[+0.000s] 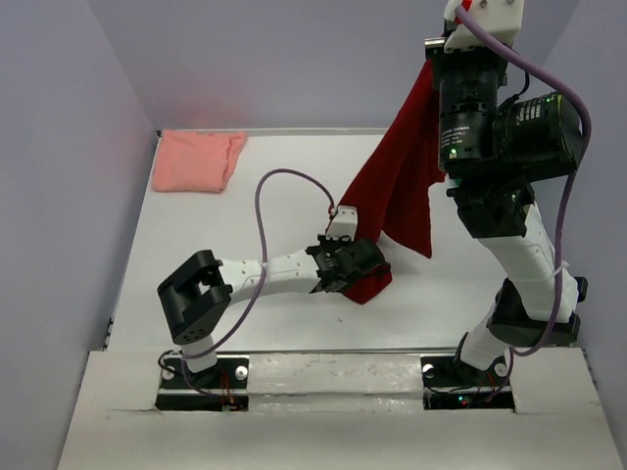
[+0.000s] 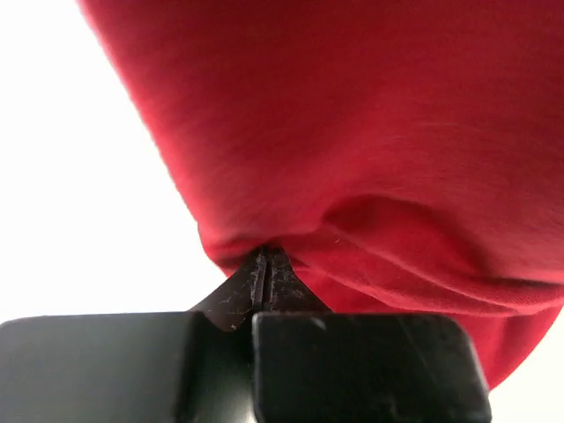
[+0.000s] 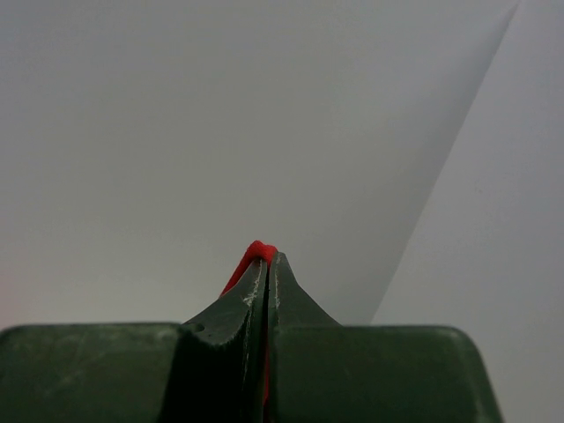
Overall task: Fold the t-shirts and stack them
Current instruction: Flatten the tshirt out
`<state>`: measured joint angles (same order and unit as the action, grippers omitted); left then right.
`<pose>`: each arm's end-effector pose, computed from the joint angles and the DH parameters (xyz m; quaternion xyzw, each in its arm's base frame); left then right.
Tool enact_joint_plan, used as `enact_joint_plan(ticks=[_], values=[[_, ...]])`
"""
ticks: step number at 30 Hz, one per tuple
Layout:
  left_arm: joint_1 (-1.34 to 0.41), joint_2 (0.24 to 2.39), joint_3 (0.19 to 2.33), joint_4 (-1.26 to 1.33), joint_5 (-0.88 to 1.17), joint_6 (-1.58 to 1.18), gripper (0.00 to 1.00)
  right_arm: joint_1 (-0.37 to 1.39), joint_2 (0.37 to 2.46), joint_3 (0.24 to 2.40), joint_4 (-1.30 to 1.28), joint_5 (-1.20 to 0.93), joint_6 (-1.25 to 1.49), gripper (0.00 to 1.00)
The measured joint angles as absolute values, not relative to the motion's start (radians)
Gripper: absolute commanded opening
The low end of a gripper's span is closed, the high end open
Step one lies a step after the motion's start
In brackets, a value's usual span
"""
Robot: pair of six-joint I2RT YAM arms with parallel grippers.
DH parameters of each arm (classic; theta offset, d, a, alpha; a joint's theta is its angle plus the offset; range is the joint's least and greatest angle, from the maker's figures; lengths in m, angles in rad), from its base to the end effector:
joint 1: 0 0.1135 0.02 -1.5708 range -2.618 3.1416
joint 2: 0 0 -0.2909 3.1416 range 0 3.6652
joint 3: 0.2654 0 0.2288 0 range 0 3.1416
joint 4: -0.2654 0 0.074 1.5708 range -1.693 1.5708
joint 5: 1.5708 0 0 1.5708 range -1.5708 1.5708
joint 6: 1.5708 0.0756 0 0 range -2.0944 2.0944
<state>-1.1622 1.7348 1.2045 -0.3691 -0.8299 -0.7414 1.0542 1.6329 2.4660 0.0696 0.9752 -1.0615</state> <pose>0.1966 -0.3138 0.2427 0.0506 0.8727 -0.0247 0.4849 0.1602 0.1554 0.6990 -0.0352 0.5278 -0.1567 0.8341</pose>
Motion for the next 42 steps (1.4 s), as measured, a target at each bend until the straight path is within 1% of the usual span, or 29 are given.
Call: enact_joint_plan(ticks=[5, 12, 15, 18, 19, 20, 21, 23, 24, 26, 28, 31, 32, 34, 35, 36, 37, 42], values=[[-1.098, 1.672, 1.191, -0.446, -0.835, -0.789, 0.0, 1.055, 1.631, 2.446, 0.057, 0.975, -1.053, 0.0], [-0.854, 1.628, 1.207, -0.616, -0.897, -0.852, 0.0, 1.054, 1.629, 2.413, 0.045, 0.977, -1.039, 0.0], [-0.826, 1.605, 1.245, -0.691, -0.928, -0.869, 0.0, 1.054, 1.628, 2.396, 0.031, 0.98, -1.033, 0.0], [-0.895, 1.537, 1.27, -0.727, -0.949, -0.877, 0.0, 1.054, 1.629, 2.387, 0.023, 0.982, -1.03, 0.0], [-0.976, 1.499, 1.298, -0.749, -0.955, -0.888, 0.1, 1.054, 1.63, 2.387, 0.021, 0.982, -1.029, 0.0], [-1.023, 1.481, 1.312, -0.757, -0.956, -0.897, 0.15, 1.051, 1.63, 2.387, 0.02, 0.983, -1.028, 0.0], [-1.097, 1.461, 1.33, -0.761, -0.958, -0.899, 0.22, 1.05, 1.63, 2.387, 0.02, 0.983, -1.027, 0.0], [-1.235, 1.423, 1.344, -0.721, -0.952, -0.893, 0.27, 1.047, 1.631, 2.387, 0.021, 0.983, -1.027, 0.0], [-1.337, 1.4, 1.344, -0.689, -0.931, -0.889, 0.28, 1.047, 1.633, 2.388, 0.02, 0.983, -1.027, 0.0], [-1.442, 1.386, 1.343, -0.651, -0.906, -0.889, 0.29, 1.046, 1.637, 2.389, 0.021, 0.983, -1.027, 0.0], [-1.476, 1.391, 1.342, -0.636, -0.896, -0.891, 0.3, 1.046, 1.643, 2.389, 0.021, 0.984, -1.027, 0.0], [-1.47, 1.436, 1.342, -0.629, -0.894, -0.9, 0.31, 1.046, 1.654, 2.397, 0.015, 0.984, -1.024, 0.0], [-1.465, 1.467, 1.342, -0.624, -0.891, -0.899, 0.38, 1.046, 1.658, 2.4, 0.014, 0.984, -1.024, 0.0], [-1.458, 1.534, 1.342, -0.603, -0.886, -0.891, 0.45, 1.046, 1.662, 2.402, 0.01, 0.984, -1.024, 0.0], [-1.457, 1.565, 1.342, -0.591, -0.88, -0.885, 0.46, 1.046, 1.662, 2.402, 0.009, 0.984, -1.024, 0.0], [-1.457, 1.612, 1.342, -0.562, -0.866, -0.871, 0.52, 1.046, 1.662, 2.403, 0.008, 0.984, -1.023, 0.0], [-1.457, 1.646, 1.342, -0.538, -0.854, -0.859, 0.53, 1.046, 1.662, 2.406, 0.007, 0.984, -1.023, 0.0], [-1.455, 1.765, 1.342, -0.413, -0.806, -0.792, 0.55, 1.046, 1.662, 2.408, 0.007, 0.984, -1.021, 0.0]])
